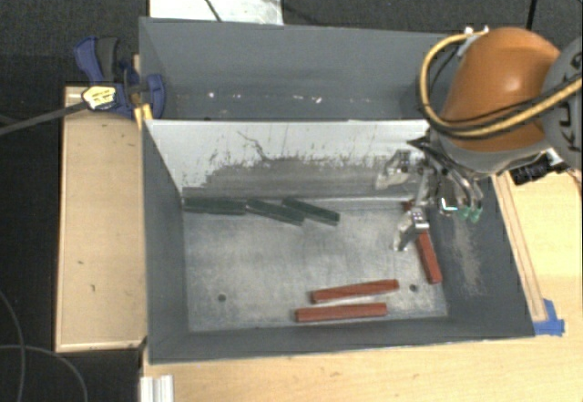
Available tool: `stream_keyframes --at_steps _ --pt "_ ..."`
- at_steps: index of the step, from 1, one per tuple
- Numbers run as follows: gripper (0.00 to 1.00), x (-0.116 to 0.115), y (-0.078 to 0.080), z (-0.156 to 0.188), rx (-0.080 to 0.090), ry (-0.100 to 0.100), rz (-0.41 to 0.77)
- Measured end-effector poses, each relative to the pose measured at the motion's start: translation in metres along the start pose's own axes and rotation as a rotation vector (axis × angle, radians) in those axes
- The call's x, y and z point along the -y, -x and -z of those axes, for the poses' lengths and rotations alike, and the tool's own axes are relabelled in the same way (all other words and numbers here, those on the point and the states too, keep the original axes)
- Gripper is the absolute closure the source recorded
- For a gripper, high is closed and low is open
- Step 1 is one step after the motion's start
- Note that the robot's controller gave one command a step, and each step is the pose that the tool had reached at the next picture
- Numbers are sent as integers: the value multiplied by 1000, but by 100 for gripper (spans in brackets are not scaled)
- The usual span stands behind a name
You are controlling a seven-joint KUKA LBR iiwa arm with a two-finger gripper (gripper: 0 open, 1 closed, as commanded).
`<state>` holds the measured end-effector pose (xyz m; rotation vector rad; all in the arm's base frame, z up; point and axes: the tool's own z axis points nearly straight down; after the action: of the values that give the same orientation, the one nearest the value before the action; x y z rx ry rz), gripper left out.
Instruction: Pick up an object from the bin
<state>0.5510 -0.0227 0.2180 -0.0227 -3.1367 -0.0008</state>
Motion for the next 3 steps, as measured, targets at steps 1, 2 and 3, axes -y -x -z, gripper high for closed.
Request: stream_keyframes --at_steps 1,2,3 --pt "0 0 2 4 8 0 1" --pt "0 -4 -7 -31 13 -1 84" --pt "0 -7 -4 -88 12 -1 122"
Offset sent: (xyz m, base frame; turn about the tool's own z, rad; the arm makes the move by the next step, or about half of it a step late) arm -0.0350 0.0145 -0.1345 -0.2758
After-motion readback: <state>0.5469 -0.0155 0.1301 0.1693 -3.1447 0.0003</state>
